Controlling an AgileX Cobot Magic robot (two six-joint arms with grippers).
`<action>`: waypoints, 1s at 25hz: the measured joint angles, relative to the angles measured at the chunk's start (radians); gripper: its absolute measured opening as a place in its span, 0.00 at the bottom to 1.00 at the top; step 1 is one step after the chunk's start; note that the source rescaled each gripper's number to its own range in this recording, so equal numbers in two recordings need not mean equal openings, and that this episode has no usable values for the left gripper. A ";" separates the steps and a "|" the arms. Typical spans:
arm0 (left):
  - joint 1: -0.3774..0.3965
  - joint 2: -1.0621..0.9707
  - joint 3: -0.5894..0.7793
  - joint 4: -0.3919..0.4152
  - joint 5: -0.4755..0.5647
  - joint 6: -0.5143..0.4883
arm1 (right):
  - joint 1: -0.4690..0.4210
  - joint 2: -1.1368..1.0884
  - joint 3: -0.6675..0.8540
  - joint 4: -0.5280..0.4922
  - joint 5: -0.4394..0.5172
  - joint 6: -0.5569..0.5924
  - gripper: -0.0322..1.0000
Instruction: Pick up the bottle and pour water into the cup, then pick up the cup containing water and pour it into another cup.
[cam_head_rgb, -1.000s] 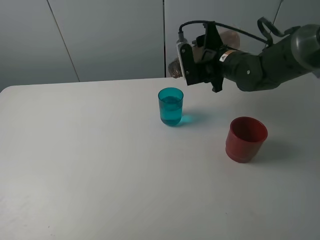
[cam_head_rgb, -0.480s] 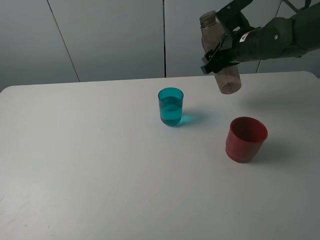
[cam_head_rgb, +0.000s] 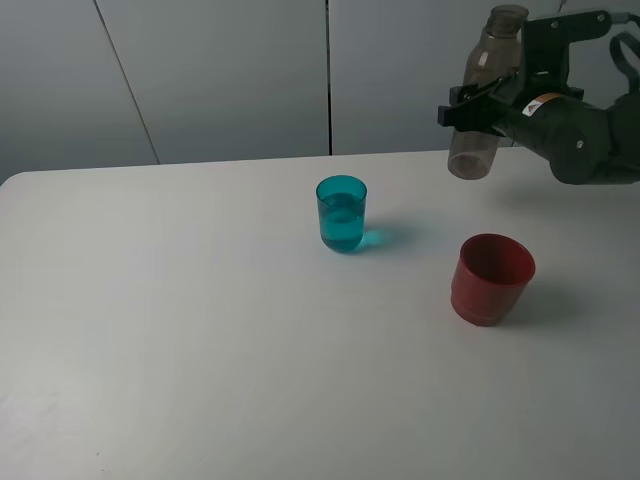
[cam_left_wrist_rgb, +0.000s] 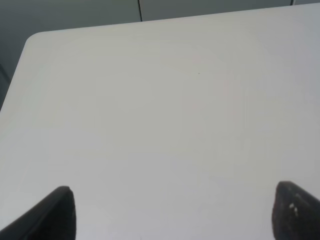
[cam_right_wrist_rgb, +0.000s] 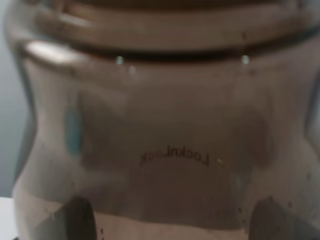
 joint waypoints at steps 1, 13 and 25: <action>0.000 0.000 0.000 0.000 0.000 0.000 | 0.000 0.015 0.000 0.003 -0.009 0.004 0.06; 0.000 0.000 0.000 0.000 0.000 0.000 | 0.000 0.129 0.000 0.003 -0.018 0.031 0.06; 0.000 0.000 0.000 0.000 0.000 0.000 | 0.000 0.163 0.000 0.001 -0.026 0.038 0.06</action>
